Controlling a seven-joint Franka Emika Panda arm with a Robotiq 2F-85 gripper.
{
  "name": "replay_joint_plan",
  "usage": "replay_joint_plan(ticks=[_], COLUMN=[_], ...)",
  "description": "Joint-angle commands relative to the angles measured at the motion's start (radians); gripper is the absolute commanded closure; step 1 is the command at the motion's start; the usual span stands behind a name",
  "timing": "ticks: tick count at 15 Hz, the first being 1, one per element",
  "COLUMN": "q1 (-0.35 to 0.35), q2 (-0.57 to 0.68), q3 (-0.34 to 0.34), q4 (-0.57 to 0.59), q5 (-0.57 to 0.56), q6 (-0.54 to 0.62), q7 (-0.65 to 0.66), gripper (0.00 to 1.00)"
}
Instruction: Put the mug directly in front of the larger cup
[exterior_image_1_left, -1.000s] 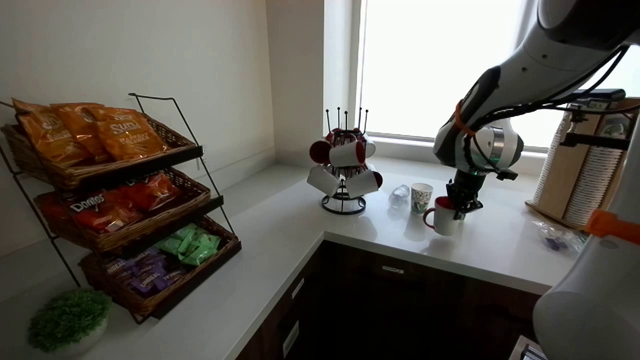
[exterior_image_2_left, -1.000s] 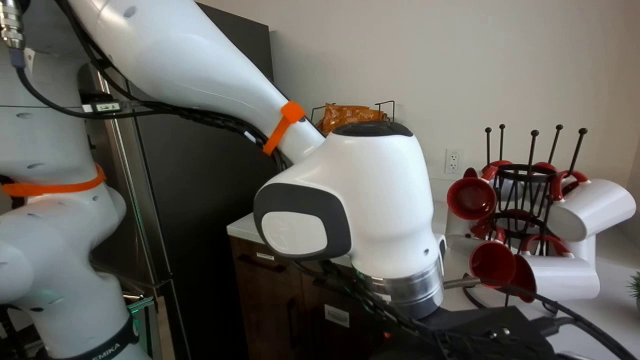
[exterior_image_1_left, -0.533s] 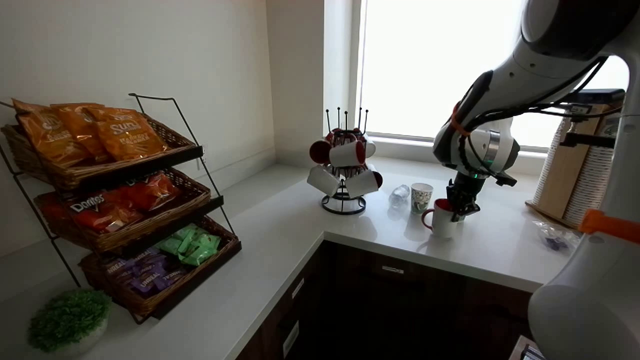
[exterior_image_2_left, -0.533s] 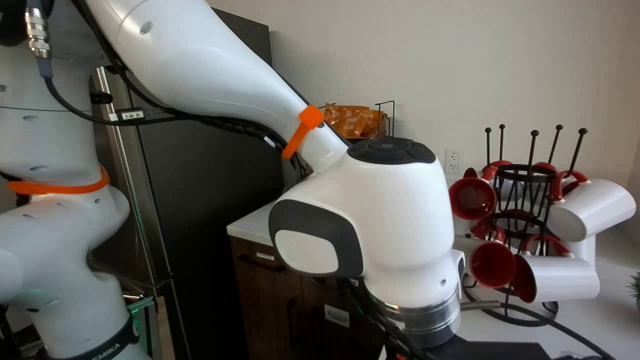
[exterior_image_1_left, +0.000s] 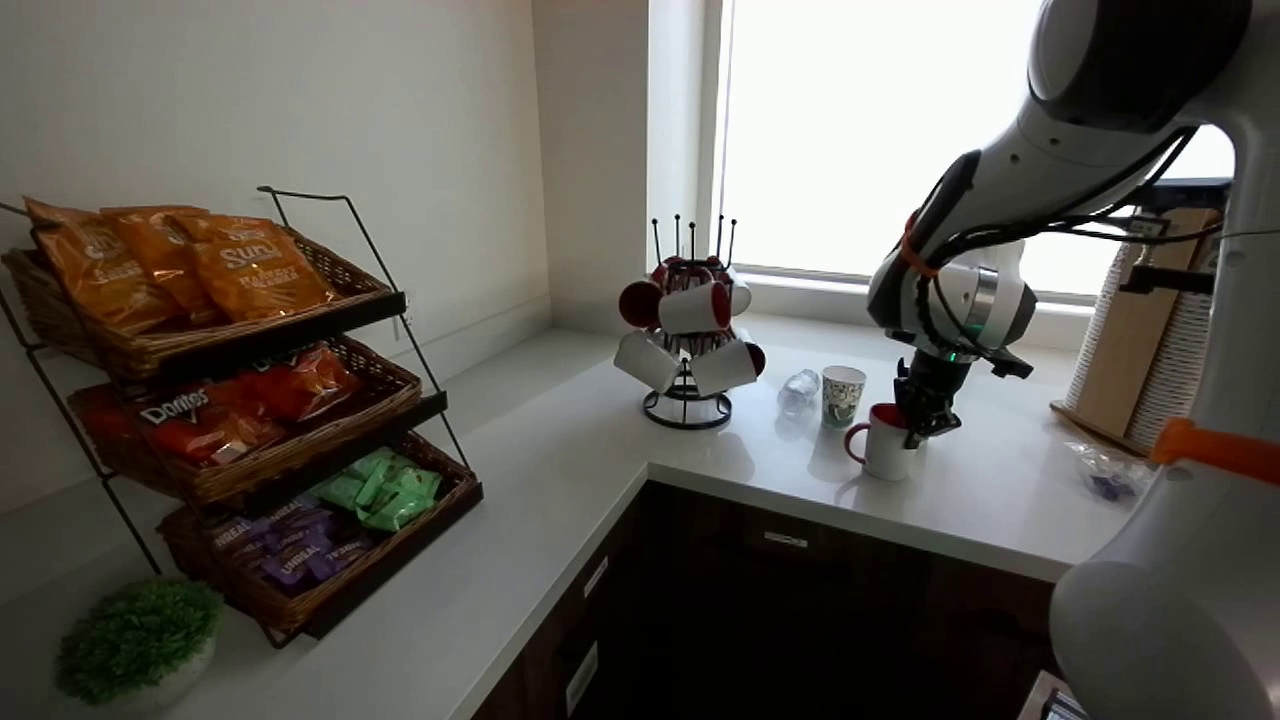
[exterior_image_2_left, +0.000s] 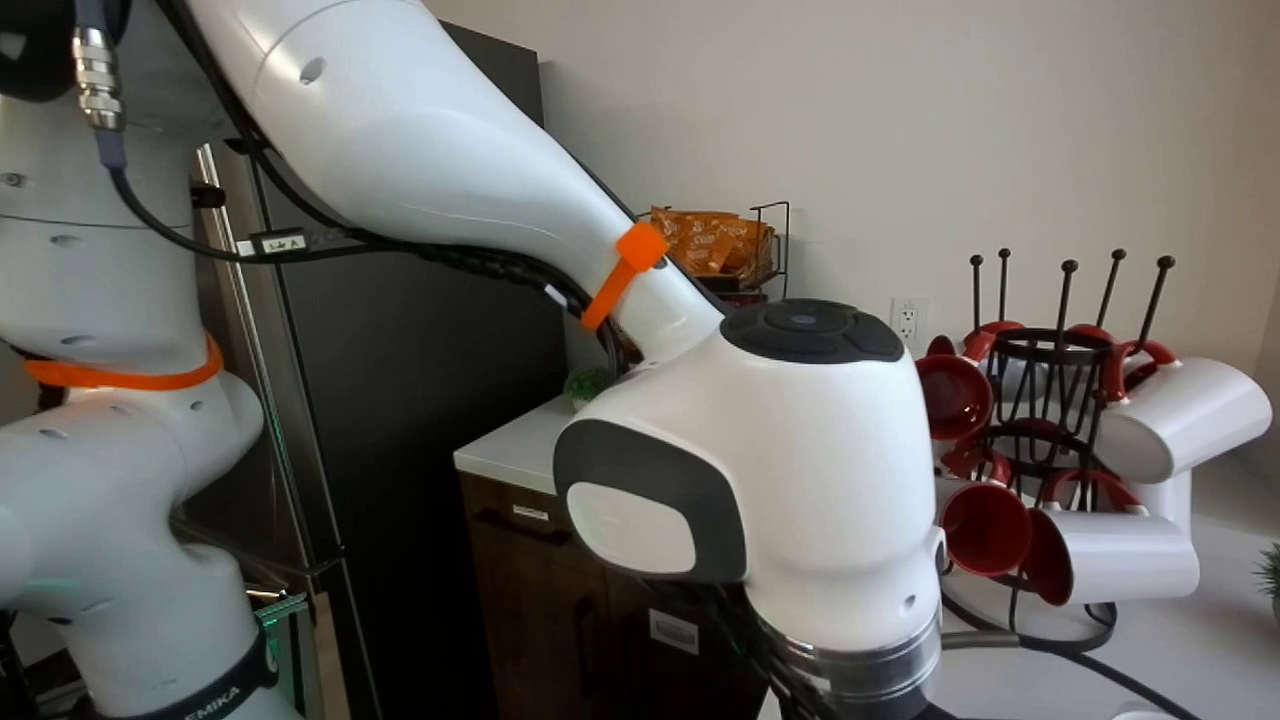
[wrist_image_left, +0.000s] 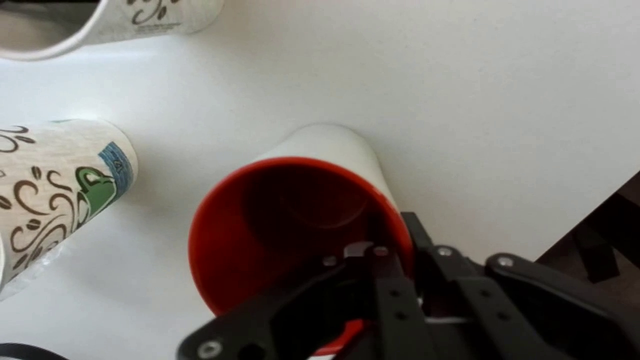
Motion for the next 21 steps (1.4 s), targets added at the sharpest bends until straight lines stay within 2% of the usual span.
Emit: replay_joint_plan(ticks=[1, 3, 4, 5, 6, 10, 11, 12, 13, 14, 17, 18, 19, 20, 21], q1=[-0.032, -0.032, -0.031, -0.030, -0.028, -0.021, -0.011, 0.009, 0.038, 0.104, 0.222, 0.244, 0.254, 0.188, 0.195], q2=[0.018, 0.018, 0.014, 0.009, 0.002, -0.027, -0.050, -0.077, -0.085, -0.112, -0.184, -0.193, -0.211, -0.227, -0.249], q3=[0.022, 0.025, 0.026, 0.028, 0.030, 0.038, 0.033, 0.014, -0.034, -0.105, -0.261, -0.294, -0.305, -0.229, -0.220], q4=[0.024, 0.024, 0.022, 0.020, 0.019, 0.022, 0.011, 0.007, 0.015, -0.009, 0.007, 0.036, 0.062, 0.087, 0.104], q5=[0.024, 0.016, 0.014, 0.013, 0.013, 0.018, 0.009, -0.023, -0.095, -0.142, -0.306, -0.365, -0.411, -0.438, -0.448], q6=[-0.003, 0.002, 0.005, 0.011, 0.011, 0.031, 0.044, 0.023, -0.027, 0.005, -0.085, -0.132, -0.198, -0.247, -0.302], q7=[-0.089, -0.079, -0.075, -0.072, -0.072, -0.065, -0.032, 0.072, 0.227, 0.293, 0.532, 0.611, 0.686, 0.760, 0.830], gripper=[0.97, 0.97, 0.65, 0.64, 0.59, 0.28, 0.21, 0.12, 0.06, 0.01, 0.00, 0.00, 0.00, 0.00, 0.00])
